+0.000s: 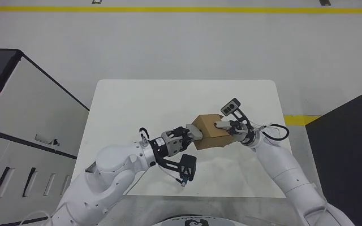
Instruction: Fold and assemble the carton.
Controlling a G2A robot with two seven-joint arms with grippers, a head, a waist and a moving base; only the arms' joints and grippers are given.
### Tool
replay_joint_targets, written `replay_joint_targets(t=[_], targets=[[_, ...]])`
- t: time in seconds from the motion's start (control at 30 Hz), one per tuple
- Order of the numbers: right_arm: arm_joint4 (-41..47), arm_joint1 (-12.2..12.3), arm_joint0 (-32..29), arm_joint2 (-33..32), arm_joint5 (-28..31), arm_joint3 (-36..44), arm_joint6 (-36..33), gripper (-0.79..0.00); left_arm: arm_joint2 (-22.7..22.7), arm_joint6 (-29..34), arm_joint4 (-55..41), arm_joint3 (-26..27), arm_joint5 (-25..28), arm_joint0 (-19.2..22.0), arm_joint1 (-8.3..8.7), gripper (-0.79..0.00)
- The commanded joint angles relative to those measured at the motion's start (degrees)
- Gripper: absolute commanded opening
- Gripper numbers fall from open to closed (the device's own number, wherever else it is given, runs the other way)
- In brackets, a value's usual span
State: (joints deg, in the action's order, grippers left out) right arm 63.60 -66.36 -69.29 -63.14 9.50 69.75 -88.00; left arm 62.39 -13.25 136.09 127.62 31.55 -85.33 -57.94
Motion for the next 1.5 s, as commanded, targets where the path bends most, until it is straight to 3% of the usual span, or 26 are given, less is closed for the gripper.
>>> replay_joint_targets(t=[0.0, 1.47], targets=[[0.1, 0.1, 0.1, 0.2, 0.0, 0.0, 0.0, -0.785, -0.1, -0.2, 0.1, 0.0, 0.1, 0.0, 0.04, -0.785], [0.7, 1.2, 1.3, 3.1, 0.9, -0.2, 0.0, -0.785, -1.6, -0.5, -0.2, -0.7, 0.3, 1.3, 0.41, -0.785]])
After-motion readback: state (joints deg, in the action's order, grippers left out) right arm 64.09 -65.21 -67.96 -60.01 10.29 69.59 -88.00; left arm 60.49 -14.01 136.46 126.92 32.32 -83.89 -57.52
